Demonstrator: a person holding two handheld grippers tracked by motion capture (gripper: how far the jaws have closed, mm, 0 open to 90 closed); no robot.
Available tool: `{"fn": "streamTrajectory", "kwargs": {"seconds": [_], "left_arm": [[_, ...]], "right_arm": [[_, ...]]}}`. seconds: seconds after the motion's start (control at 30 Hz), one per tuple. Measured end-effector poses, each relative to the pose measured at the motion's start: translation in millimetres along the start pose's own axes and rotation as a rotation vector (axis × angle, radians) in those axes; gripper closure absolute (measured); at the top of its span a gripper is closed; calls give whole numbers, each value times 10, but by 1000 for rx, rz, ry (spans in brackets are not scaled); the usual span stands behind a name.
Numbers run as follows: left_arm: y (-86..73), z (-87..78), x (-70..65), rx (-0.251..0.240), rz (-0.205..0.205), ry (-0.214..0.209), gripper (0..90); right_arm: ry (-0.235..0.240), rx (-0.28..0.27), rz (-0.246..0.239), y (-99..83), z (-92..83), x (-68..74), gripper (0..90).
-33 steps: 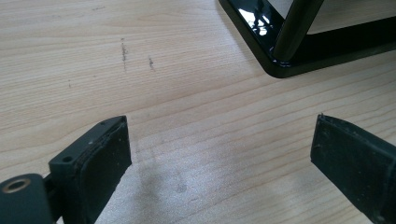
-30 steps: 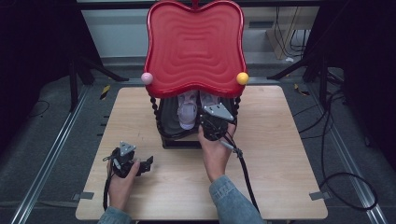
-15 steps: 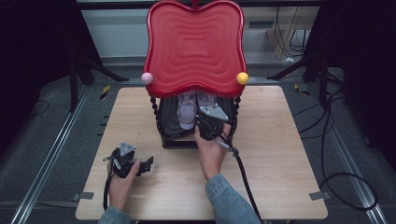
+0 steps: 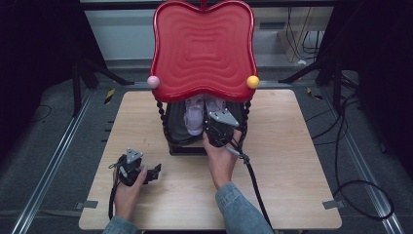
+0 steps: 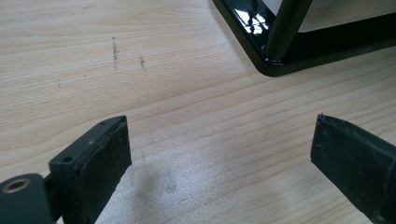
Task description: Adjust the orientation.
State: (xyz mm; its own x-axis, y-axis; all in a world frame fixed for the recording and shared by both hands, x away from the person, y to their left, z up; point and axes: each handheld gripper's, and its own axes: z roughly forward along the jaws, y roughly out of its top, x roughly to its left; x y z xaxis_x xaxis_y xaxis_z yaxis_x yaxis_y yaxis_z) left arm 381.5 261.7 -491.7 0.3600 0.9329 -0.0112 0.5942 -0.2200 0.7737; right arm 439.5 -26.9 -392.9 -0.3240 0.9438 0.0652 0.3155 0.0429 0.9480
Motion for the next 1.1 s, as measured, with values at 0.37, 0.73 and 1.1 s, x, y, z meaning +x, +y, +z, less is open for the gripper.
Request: {"fn": "streamTrajectory", "kwargs": {"seconds": [0.37, 0.73, 1.1], "left_arm": [[10, -10, -28, -4, 8, 1, 43], [11, -13, -14, -4, 4, 1, 43], [14, -9, -42, -5, 8, -3, 43]], "right_arm": [[25, -10, 1, 13, -136, -19, 871], [-27, -16, -27, 21, -6, 47, 870], [-11, -15, -70, -6, -80, 68, 853]]}}
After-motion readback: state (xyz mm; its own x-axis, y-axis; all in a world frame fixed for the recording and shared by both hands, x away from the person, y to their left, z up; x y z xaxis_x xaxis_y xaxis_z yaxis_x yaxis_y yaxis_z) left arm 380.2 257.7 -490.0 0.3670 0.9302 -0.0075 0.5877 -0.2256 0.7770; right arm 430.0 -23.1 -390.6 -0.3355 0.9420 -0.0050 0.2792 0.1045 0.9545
